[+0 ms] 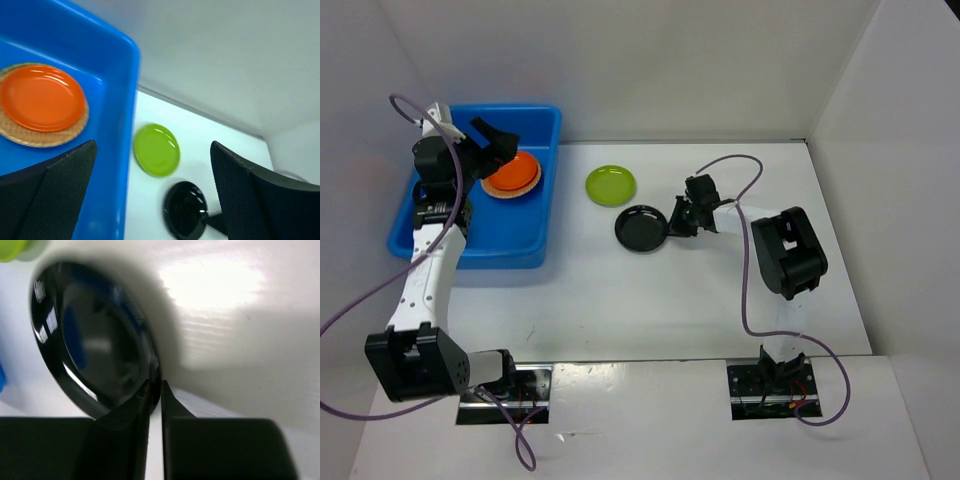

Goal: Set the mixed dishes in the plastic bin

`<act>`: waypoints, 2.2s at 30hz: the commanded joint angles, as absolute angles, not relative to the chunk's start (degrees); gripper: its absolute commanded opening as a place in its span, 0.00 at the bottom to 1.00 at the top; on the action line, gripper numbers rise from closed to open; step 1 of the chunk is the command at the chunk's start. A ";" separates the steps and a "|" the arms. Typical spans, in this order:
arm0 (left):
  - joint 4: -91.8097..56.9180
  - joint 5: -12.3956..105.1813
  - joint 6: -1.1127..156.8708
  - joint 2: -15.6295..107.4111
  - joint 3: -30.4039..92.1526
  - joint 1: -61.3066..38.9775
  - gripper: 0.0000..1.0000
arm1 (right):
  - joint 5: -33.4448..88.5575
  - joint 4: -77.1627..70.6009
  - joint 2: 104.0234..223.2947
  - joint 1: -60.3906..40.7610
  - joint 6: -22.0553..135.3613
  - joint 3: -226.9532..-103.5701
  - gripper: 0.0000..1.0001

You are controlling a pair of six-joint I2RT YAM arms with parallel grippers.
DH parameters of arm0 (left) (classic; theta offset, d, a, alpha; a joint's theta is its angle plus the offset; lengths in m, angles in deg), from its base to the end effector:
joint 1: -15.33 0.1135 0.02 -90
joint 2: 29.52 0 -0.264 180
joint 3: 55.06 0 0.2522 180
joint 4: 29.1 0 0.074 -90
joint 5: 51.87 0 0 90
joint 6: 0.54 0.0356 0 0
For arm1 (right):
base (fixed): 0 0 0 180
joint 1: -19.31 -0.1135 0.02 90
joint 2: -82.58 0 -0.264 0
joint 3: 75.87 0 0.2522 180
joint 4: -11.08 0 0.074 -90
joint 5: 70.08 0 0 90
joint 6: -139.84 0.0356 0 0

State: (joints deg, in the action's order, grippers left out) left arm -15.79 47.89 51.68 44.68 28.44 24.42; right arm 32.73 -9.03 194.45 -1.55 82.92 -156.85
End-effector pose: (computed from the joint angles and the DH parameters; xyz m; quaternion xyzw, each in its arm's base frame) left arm 0.3029 0.0424 0.4007 -0.2366 0.6917 -0.2286 0.6429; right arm 0.3739 0.1509 0.1445 0.0627 0.9354 0.2442 0.2480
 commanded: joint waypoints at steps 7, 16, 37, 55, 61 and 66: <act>-17.10 63.77 54.92 35.44 21.29 19.48 1.00 | 30.99 -8.66 191.15 -2.22 82.54 -159.16 0.00; -15.00 83.73 59.75 42.19 22.43 11.92 1.00 | 29.58 -10.51 169.62 -2.22 80.34 -156.60 0.00; -17.90 90.34 61.06 61.80 29.54 1.10 0.83 | 29.85 -11.83 162.38 -9.34 78.67 -159.59 0.00; -16.40 60.49 52.02 56.89 37.62 7.76 0.00 | 24.40 -6.03 170.64 -7.77 81.47 -162.66 0.79; -21.21 38.36 44.39 55.56 34.75 18.40 0.00 | 24.57 1.61 178.62 -6.44 85.16 -164.94 0.82; -32.83 32.68 30.58 62.14 27.79 23.68 0.00 | 26.07 0.22 191.89 -6.44 86.92 -172.67 0.82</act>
